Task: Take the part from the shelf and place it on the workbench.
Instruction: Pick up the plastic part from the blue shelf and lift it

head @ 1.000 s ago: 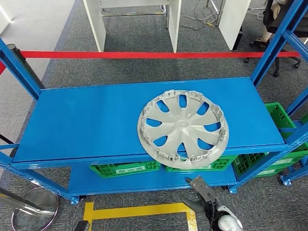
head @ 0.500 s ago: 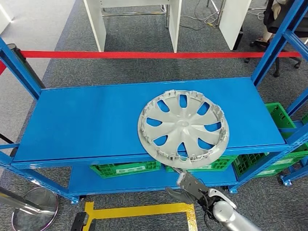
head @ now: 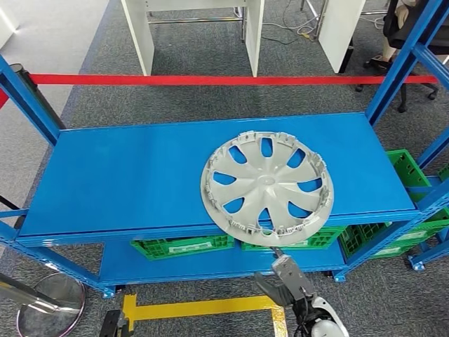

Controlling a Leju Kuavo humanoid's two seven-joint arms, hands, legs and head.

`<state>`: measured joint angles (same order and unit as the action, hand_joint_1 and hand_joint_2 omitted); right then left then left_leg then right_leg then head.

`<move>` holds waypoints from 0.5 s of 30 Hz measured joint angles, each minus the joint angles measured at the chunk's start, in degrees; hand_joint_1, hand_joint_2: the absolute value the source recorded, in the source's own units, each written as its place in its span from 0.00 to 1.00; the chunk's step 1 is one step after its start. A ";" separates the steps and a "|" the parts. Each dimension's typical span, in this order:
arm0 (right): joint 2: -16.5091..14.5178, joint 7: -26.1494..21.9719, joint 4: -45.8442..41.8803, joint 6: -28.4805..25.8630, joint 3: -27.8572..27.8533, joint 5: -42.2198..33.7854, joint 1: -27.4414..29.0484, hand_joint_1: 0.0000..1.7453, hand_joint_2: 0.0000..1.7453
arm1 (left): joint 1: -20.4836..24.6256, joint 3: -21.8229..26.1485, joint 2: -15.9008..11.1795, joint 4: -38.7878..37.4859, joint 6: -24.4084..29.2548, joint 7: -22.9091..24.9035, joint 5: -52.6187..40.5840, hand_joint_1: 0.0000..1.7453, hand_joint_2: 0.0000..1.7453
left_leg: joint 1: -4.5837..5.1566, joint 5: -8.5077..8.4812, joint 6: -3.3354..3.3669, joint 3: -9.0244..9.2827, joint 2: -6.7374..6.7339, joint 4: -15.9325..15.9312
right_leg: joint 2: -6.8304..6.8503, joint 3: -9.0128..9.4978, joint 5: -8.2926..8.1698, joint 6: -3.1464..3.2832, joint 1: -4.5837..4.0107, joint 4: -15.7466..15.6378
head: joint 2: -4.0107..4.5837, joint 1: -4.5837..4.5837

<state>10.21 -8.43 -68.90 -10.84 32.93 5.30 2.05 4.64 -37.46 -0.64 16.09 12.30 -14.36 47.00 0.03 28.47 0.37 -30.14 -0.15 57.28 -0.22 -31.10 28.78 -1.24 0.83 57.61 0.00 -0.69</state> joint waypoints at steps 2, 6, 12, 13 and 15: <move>-1.37 0.86 -0.97 -1.60 -2.90 0.57 1.73 0.00 1.00 | 0.03 -0.68 -0.02 -0.23 0.31 -0.61 1.28 0.00 0.00 | 0.00 0.00 0.00 0.00 0.00 0.00 | -0.01 0.00 0.00 0.00 0.00 0.00 | 0.00 0.01; -4.28 2.45 -2.74 -4.62 -8.50 1.64 5.05 0.00 1.00 | 0.15 -2.01 -0.05 -0.74 0.90 -1.83 3.74 0.00 0.00 | 0.00 0.00 0.00 -0.01 0.00 0.00 | -0.01 -0.01 0.00 0.00 0.00 0.00 | 0.00 0.00; -8.68 3.22 -3.30 -9.24 -18.61 1.65 8.32 0.00 1.00 | 0.36 -3.81 -0.07 -1.67 1.82 -3.77 7.56 0.00 0.00 | 0.00 0.01 0.00 -0.01 0.00 0.00 | -0.01 -0.01 0.00 0.00 0.00 0.00 | 0.00 0.00; -9.27 3.17 -3.27 -9.88 -20.12 1.49 8.62 0.00 1.00 | 0.36 -4.03 -0.07 -1.80 1.95 -4.07 8.12 0.00 0.00 | 0.00 0.01 0.00 0.00 0.00 0.00 | -0.01 -0.01 0.00 0.00 0.00 0.00 | 0.00 0.00; -10.52 2.95 -3.06 -11.23 -23.45 1.06 9.14 0.00 1.00 | 0.36 -4.58 -0.08 -2.10 2.18 -4.72 9.32 0.00 0.00 | 0.00 0.00 0.00 0.00 0.00 0.00 | -0.01 -0.01 0.00 0.00 0.00 0.00 | 0.00 0.00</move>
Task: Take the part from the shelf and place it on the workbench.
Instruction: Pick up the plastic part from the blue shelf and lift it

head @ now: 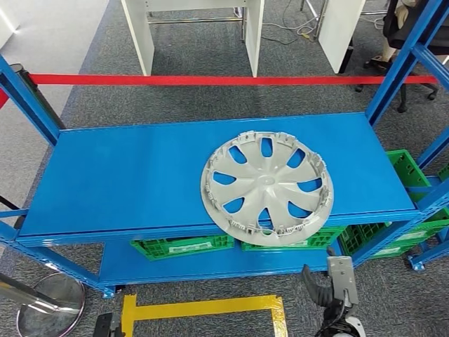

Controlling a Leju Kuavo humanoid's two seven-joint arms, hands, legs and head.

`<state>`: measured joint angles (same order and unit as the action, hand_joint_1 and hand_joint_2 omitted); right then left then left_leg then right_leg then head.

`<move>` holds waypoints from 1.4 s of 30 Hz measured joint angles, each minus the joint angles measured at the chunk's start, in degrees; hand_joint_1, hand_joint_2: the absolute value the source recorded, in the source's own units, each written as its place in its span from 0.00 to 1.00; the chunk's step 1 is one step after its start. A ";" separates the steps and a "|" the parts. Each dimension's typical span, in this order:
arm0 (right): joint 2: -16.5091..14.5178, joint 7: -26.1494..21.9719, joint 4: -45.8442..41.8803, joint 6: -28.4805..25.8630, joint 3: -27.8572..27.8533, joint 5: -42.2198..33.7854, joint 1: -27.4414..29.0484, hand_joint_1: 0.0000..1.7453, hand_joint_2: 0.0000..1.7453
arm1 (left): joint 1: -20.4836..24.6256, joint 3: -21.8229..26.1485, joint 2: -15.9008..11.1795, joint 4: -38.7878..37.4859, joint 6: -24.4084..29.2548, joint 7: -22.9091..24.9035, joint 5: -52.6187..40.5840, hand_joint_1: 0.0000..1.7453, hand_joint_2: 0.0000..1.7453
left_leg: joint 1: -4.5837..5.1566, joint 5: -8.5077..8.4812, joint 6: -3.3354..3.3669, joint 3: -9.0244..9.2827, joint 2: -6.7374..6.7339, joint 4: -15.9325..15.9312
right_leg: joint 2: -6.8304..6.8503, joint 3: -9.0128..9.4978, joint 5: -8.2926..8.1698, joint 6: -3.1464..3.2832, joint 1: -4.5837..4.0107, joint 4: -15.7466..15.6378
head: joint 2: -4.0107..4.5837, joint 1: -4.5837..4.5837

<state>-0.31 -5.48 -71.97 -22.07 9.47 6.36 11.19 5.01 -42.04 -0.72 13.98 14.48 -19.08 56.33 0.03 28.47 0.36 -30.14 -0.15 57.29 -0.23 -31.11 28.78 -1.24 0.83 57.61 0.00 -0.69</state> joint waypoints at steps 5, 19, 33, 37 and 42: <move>-2.61 -0.90 1.02 -2.74 -7.51 -1.12 0.63 0.00 1.00 | 0.00 -0.80 -0.01 -0.65 0.49 -1.40 2.49 0.00 0.00 | 0.00 0.00 0.00 0.00 0.00 0.00 | 0.00 0.00 0.00 0.00 0.00 0.00 | 0.00 0.00; -9.42 -12.14 5.08 -9.40 -34.66 1.22 -2.32 0.00 1.00 | -0.10 -3.29 -0.01 -2.40 2.08 -5.17 9.16 0.00 0.00 | 0.00 0.00 0.00 -0.01 0.00 0.00 | 0.03 0.02 0.00 -0.01 0.00 0.00 | 0.00 0.01; -14.18 -25.49 -11.00 -14.32 -52.17 9.20 -1.62 0.00 1.00 | -0.16 -6.62 -0.01 -3.69 3.20 -7.77 13.36 0.00 0.00 | 0.00 0.00 0.00 0.00 0.00 0.01 | 0.00 0.01 -0.01 -0.01 0.01 0.00 | 0.00 0.00; -15.31 -27.72 -17.92 -15.23 -53.33 13.07 0.48 0.00 1.00 | -0.30 -7.68 -0.01 -3.90 3.64 -8.06 14.06 0.00 0.00 | 0.00 0.00 0.00 0.01 0.00 0.01 | 0.01 0.02 -0.01 -0.01 0.00 -0.01 | 0.00 -0.01; -16.08 -27.49 -23.85 -15.37 -51.94 19.84 4.19 0.00 1.00 | -0.38 -8.48 0.01 -3.99 3.96 -8.07 14.47 0.00 0.00 | -0.01 0.00 0.00 0.00 0.00 0.01 | 0.01 0.02 -0.01 -0.01 0.00 -0.01 | 0.00 0.01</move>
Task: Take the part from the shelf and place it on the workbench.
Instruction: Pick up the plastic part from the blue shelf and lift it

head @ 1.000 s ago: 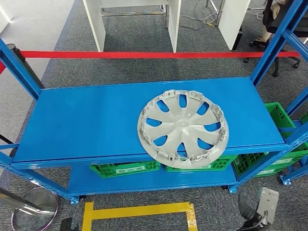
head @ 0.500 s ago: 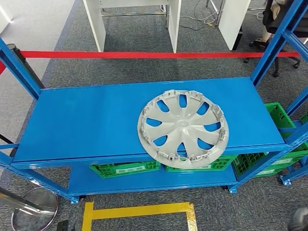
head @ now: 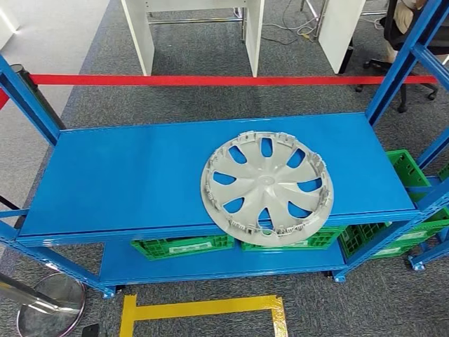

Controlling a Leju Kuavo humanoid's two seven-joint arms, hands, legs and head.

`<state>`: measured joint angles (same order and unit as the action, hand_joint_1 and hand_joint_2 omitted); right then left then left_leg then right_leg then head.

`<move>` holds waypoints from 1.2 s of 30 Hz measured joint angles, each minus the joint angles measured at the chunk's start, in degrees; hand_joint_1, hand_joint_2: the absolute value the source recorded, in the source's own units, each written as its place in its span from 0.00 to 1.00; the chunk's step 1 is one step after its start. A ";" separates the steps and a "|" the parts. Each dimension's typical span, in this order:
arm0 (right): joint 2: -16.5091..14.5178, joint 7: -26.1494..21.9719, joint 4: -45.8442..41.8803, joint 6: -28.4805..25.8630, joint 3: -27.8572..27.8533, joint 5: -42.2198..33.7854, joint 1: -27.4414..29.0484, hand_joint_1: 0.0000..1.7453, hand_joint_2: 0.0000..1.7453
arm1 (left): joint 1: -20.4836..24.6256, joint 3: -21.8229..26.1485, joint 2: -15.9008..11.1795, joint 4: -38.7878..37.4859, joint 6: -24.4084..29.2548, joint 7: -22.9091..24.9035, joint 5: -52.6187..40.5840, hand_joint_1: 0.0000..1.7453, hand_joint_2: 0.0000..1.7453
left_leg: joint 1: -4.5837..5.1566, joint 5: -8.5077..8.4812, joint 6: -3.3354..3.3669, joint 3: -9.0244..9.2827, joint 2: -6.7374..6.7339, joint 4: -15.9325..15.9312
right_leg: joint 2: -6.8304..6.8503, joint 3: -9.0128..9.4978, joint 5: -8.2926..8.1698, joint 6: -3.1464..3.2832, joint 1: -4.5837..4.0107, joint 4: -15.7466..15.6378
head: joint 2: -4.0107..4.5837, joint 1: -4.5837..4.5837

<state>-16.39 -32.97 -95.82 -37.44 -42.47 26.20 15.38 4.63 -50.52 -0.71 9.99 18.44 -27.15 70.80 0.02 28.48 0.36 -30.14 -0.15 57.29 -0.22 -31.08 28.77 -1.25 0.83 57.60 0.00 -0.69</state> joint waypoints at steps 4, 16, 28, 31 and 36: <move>-0.53 2.08 -4.15 2.05 2.08 5.94 2.70 0.00 1.00 | 0.02 -0.66 0.01 -0.07 0.05 0.00 0.09 0.00 0.00 | 0.00 0.00 0.00 0.01 0.00 0.00 | -0.02 0.01 0.00 0.00 0.00 0.00 | 0.00 -0.01; 0.04 9.57 -10.18 10.90 7.44 16.37 6.96 0.00 1.00 | 0.07 -2.41 0.00 -0.07 0.01 0.36 -0.07 0.00 0.00 | 0.00 -0.01 0.00 0.02 0.00 0.00 | 0.00 0.03 -0.01 0.00 0.00 0.00 | 0.00 0.01; 10.28 29.19 -14.15 27.40 21.10 24.58 11.49 0.00 1.00 | 0.78 -5.70 -0.01 -0.09 -0.89 1.69 -0.75 0.00 0.00 | 0.00 -0.01 0.00 0.02 0.00 0.01 | 0.00 0.04 -0.01 -0.01 0.01 0.00 | 0.00 -0.01; 13.84 33.46 -14.18 29.59 24.30 24.43 11.44 0.00 1.00 | 1.10 -6.37 -0.03 -0.09 -1.05 1.96 -1.00 0.00 0.00 | 0.00 -0.01 0.01 0.02 0.00 0.01 | 0.00 0.04 -0.02 -0.02 0.01 0.00 | 0.00 0.00; 18.27 38.40 -14.11 31.50 28.07 23.11 10.77 0.00 1.00 | 1.56 -7.07 -0.03 -0.09 -1.20 2.12 -1.22 0.00 0.00 | 0.00 -0.02 0.02 0.02 -0.01 0.02 | 0.02 0.04 -0.04 -0.05 0.01 -0.01 | 0.00 -0.02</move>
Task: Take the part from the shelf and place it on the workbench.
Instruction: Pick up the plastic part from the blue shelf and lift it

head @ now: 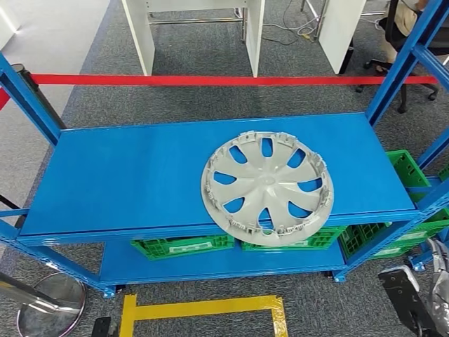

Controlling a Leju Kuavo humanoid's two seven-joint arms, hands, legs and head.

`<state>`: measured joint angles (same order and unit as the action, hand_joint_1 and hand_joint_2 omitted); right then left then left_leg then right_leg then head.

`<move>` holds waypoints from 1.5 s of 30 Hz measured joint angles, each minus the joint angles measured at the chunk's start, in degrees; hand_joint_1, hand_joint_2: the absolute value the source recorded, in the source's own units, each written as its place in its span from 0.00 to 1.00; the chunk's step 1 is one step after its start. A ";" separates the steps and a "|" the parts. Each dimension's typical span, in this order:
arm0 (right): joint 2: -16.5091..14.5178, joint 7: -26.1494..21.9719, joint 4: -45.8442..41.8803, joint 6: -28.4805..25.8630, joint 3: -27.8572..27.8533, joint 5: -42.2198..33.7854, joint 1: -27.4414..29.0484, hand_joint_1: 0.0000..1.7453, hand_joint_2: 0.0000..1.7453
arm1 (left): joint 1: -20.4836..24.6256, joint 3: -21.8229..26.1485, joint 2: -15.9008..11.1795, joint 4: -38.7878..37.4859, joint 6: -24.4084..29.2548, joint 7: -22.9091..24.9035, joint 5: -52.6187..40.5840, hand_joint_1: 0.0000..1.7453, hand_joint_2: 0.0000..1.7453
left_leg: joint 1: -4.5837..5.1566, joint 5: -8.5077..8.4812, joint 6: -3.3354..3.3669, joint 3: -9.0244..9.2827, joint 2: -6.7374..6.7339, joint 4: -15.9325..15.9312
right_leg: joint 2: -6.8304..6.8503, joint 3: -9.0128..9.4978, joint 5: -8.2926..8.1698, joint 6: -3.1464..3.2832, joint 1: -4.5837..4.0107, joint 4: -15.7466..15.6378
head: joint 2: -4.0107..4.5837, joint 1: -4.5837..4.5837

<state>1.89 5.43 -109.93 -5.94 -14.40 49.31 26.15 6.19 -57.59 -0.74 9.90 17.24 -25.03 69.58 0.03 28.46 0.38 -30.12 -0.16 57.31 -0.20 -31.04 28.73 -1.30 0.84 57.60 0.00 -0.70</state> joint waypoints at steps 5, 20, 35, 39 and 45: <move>4.76 5.12 0.22 1.47 3.84 -2.45 -1.03 0.00 1.00 | 0.35 -0.57 0.00 0.00 -0.18 0.15 -0.36 0.00 0.00 | 0.00 0.00 0.00 -0.03 0.00 0.00 | -0.03 0.00 -0.01 -0.01 0.00 0.00 | 0.00 0.01; 21.21 16.84 7.33 9.46 20.88 -6.98 -14.71 0.00 1.00 | 1.79 -3.43 -0.10 0.00 -1.12 2.18 -1.90 0.00 0.00 | 0.02 -0.12 0.10 -0.03 0.00 0.04 | -0.01 -0.01 -0.12 -0.08 0.02 0.00 | 0.00 0.02; 22.53 16.99 16.13 14.34 36.25 5.43 -28.37 0.00 1.00 | 2.77 -4.85 -0.05 0.00 -1.37 3.25 -3.03 0.00 0.00 | 0.01 -0.17 0.11 -0.09 -0.05 0.06 | -0.04 -0.07 -0.17 -0.08 0.00 0.02 | 0.00 0.01; 22.64 15.64 15.80 14.58 41.30 11.10 -29.83 0.00 1.00 | 2.65 -4.86 -0.04 0.00 -1.37 3.02 -2.72 0.00 0.00 | 0.01 -0.16 0.10 -0.11 -0.05 0.06 | -0.07 -0.08 -0.17 -0.08 0.00 0.03 | 0.00 0.02; 23.84 12.80 15.62 15.51 48.79 15.86 -31.83 0.00 1.00 | 2.44 -4.87 -0.04 0.00 -1.37 2.54 -2.28 0.00 0.00 | 0.01 -0.16 0.10 -0.14 -0.04 0.06 | -0.02 -0.10 -0.17 -0.08 0.00 0.02 | 0.00 0.02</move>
<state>25.73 18.24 -94.31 9.56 34.39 65.17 -5.68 8.63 -62.47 -0.79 9.90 15.87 -22.49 67.30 0.04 28.30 0.49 -30.26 -0.20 57.37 -0.22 -31.15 28.56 -1.38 0.84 57.62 0.00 -0.69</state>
